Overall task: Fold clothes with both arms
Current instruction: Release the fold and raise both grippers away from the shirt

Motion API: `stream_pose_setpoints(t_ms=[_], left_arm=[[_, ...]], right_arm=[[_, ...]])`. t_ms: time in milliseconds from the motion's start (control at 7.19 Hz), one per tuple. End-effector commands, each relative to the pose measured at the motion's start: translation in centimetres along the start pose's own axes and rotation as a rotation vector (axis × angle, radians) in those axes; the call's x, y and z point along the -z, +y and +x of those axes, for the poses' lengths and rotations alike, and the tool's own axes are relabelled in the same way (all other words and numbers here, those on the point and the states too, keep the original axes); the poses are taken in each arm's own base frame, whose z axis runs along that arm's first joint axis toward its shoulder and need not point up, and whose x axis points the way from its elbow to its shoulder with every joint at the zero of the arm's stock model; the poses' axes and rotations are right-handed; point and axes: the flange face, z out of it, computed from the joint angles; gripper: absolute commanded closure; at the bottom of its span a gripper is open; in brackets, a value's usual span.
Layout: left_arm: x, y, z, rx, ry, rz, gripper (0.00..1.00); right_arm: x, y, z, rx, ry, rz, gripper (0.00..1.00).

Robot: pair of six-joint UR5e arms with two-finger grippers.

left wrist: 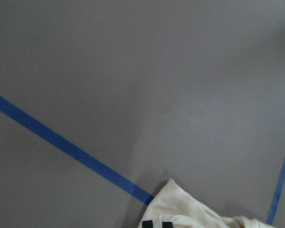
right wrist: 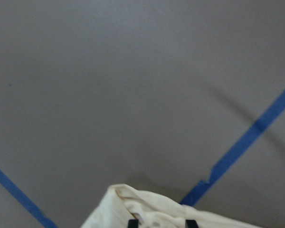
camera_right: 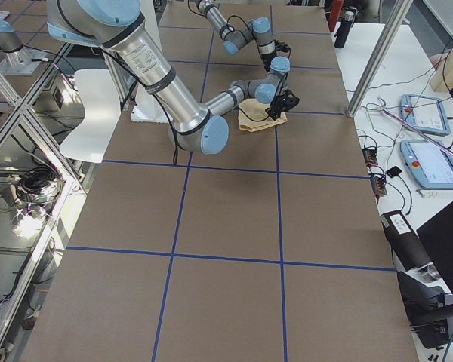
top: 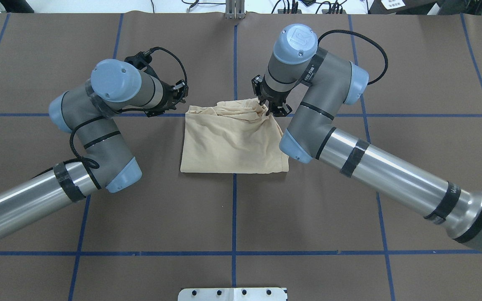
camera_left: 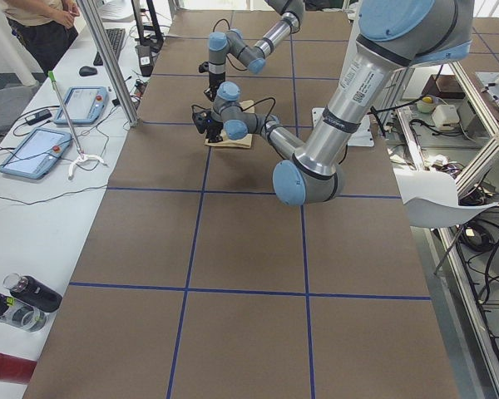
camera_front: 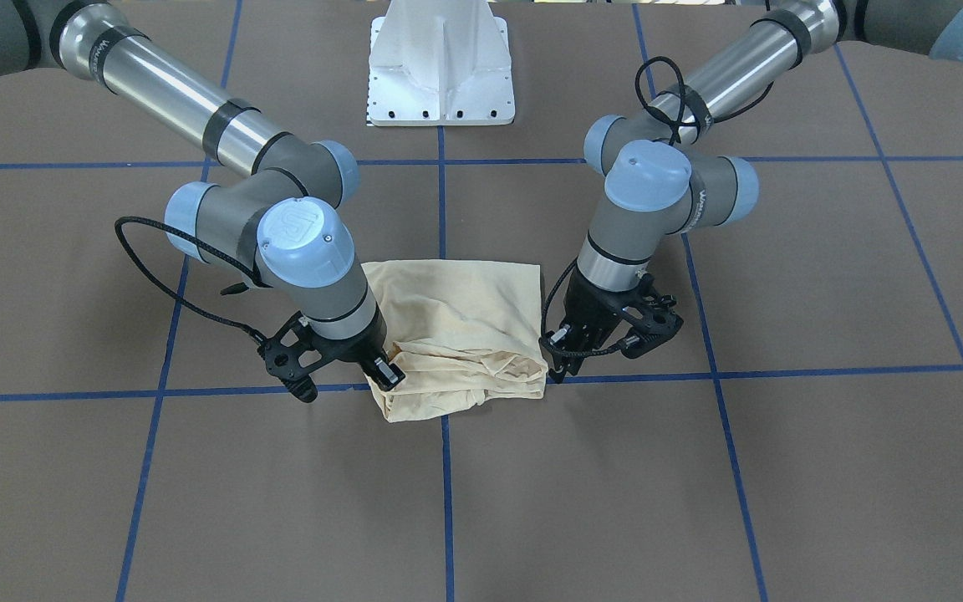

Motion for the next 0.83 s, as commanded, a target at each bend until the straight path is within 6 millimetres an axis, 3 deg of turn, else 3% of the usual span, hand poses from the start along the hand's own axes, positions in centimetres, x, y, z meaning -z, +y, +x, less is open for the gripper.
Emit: stream_pose_setpoints(t_ms=[0, 278, 417, 695], left_arm=[[0.6, -5.2, 0.1, -0.051, 0.023, 0.055, 0.46], [1.4, -6.3, 0.1, -0.09, 0.023, 0.034, 0.48], [3.3, -8.1, -0.3, -0.193, 0.036, -0.002, 0.48], [8.6, -12.7, -7.4, -0.486, 0.046, -0.04, 0.48]], right_arm=[[2.3, -6.1, -1.7, 0.073, -0.008, -0.04, 0.0], [3.1, -8.6, -0.9, 0.099, -0.011, -0.023, 0.0], [3.9, -10.9, 0.8, 0.116, -0.017, -0.014, 0.0], [5.7, -17.5, 7.4, 0.258, -0.004, 0.009, 0.0]])
